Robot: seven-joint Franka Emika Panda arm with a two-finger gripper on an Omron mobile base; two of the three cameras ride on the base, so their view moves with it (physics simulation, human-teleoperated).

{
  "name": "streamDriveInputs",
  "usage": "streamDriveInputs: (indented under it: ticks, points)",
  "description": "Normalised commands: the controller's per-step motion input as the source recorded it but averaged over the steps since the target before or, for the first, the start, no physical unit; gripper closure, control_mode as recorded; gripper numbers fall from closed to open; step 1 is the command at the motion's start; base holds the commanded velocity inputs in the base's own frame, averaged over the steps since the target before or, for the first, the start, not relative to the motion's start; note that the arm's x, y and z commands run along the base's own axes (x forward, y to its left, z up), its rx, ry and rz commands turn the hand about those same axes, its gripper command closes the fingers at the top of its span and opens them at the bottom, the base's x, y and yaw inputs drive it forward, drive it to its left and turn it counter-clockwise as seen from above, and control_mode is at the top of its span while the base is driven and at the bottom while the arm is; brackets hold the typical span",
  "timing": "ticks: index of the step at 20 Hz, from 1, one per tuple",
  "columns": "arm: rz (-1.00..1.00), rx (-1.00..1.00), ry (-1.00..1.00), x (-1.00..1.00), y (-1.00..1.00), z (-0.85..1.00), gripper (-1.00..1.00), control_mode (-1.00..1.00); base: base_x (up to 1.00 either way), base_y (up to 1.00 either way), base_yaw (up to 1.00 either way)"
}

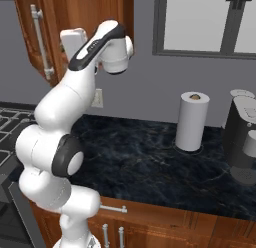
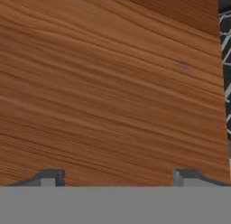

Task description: Open the cabinet. Pick the sponge and place it next to the sink. Then close the cabinet.

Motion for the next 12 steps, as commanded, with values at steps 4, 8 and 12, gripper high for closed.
streamDriveInputs:
  ticks: [4,8,12]
  points:
    - [0.0,0.0,-0.13,-0.54,0.64,0.01,-1.0,-1.0,0.0,0.0,0.0]
    - [0.0,0.0,-0.12,-0.37,0.65,0.0,-1.0,-1.0,0.0,0.0,0.0]
    - [0.0,0.0,-0.09,-0.3,0.62,0.07,-1.0,-1.0,0.0,0.0,0.0]
